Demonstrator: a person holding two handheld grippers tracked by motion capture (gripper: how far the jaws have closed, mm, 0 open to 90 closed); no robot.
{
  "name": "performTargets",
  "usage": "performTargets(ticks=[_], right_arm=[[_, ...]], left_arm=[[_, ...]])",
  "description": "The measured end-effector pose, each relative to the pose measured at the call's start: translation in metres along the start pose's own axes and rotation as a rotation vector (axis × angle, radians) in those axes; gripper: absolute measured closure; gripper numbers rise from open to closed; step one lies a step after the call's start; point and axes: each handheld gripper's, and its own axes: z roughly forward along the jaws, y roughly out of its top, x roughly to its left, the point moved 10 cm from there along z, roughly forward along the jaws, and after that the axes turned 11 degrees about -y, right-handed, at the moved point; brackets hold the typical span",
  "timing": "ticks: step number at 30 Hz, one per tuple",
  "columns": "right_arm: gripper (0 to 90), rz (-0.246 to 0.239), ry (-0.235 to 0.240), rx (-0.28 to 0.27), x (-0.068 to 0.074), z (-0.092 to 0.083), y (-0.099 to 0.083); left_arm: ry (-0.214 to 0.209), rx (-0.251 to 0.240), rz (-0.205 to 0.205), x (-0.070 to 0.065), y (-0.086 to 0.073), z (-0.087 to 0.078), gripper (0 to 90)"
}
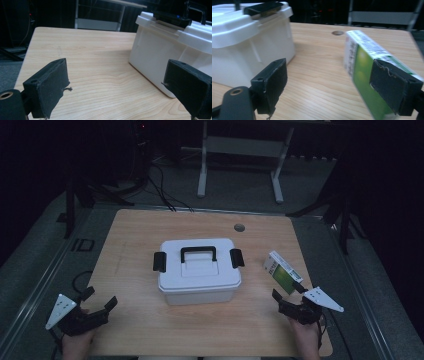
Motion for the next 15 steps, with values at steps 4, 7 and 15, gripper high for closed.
performTargets(ticks=[4,7,15], right_arm=[[19.3,-0.015,0.043,0.008,0.013,0.005,0.001],[22.4,-0.026,0.06,0.0,0.019,0.007,0.003],[43.8,-0.095,0.116,0.029,0.043,0.026,0.005]], left_arm=[[-0.034,0.031,0.021,-0.007,-0.001,0.008,10.2],[-0.05,0.043,0.032,-0.01,-0.002,0.013,14.6],[-0.096,0.106,0.056,-0.023,-0.005,0.041,24.7]])
